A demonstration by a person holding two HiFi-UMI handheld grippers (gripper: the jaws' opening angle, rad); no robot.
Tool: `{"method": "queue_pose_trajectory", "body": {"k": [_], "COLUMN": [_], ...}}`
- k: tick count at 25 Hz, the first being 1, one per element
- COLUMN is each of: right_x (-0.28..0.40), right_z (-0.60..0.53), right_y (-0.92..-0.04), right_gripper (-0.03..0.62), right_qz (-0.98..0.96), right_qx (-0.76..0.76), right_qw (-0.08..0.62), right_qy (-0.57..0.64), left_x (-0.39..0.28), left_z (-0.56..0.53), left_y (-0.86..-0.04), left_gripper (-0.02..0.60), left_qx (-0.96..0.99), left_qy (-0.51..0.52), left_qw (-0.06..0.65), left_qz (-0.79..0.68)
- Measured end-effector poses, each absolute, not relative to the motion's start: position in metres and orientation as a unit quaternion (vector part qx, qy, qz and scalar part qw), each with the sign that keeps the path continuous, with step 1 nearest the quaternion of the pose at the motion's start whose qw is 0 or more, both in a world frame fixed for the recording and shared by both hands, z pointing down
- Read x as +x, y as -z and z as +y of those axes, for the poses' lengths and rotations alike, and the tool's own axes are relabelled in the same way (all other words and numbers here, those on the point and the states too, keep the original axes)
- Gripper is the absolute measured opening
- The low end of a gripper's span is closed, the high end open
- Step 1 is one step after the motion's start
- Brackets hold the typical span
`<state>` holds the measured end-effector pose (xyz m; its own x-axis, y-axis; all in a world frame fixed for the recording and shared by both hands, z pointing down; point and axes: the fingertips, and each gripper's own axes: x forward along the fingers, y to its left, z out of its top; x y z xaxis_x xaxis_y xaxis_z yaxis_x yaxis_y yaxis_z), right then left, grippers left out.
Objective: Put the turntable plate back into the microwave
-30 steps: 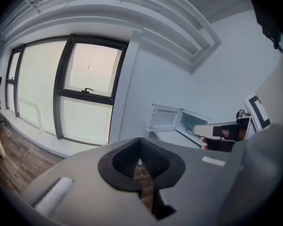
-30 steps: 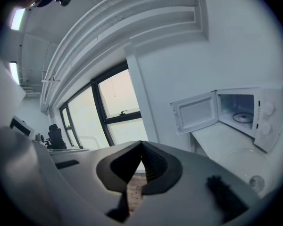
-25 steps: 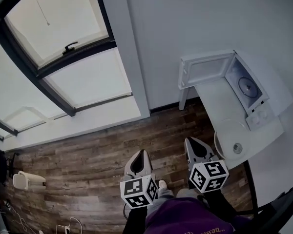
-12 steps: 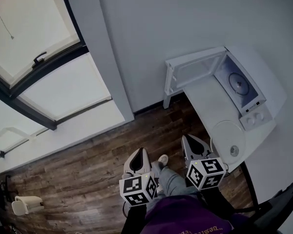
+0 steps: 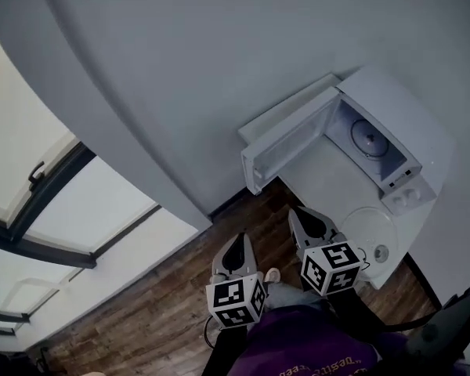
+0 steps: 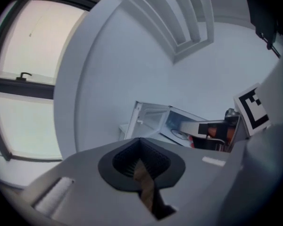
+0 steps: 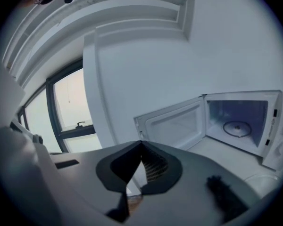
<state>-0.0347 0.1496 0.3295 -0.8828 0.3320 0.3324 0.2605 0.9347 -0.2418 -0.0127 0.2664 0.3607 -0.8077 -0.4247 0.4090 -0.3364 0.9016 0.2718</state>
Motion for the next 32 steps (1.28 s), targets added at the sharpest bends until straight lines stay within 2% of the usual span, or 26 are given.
{"method": "queue_pose_trajectory", "body": {"k": [5, 10, 14, 21, 25, 30, 31, 32], "right_x": [-0.045, -0.007, 0.034, 0.098, 0.116, 0.141, 0.148, 0.155], "right_z": [0.077, -0.010, -0.060, -0.098, -0.107, -0.107, -0.106, -0.104], "right_y": [-0.328, -0.342, -0.355, -0.367, -0.382, -0.404, -0.410, -0.417], "right_gripper": [0.006, 0.006, 0.006, 0.006, 0.006, 0.006, 0.006, 0.008], "right_qz": [-0.977, -0.971, -0.955, -0.916, -0.896, -0.868, -0.861, -0.853], "right_qx": [-0.051, 0.088, 0.164, 0.292, 0.335, 0.382, 0.392, 0.403], "right_qw": [0.166, 0.161, 0.151, 0.118, 0.116, 0.129, 0.137, 0.145], "right_qy": [-0.120, -0.154, -0.195, -0.247, -0.268, -0.290, -0.294, -0.300], "left_x": [-0.049, -0.054, -0.032, 0.011, 0.039, 0.055, 0.059, 0.064], "left_z": [0.193, 0.107, 0.038, -0.039, -0.061, -0.066, -0.065, -0.064], "left_y": [-0.360, -0.370, -0.361, -0.375, -0.385, -0.415, -0.422, -0.430], "left_gripper": [0.003, 0.003, 0.004, 0.005, 0.005, 0.006, 0.023, 0.073], "left_qx": [0.309, 0.429, 0.531, 0.664, 0.731, 0.743, 0.744, 0.745], "left_qy": [0.055, 0.022, 0.057, -0.002, -0.015, -0.032, -0.031, -0.030], "left_qw": [0.243, 0.263, 0.270, 0.289, 0.300, 0.352, 0.367, 0.385], "left_qz": [-0.918, -0.864, -0.801, -0.690, -0.612, -0.569, -0.557, -0.544]}}
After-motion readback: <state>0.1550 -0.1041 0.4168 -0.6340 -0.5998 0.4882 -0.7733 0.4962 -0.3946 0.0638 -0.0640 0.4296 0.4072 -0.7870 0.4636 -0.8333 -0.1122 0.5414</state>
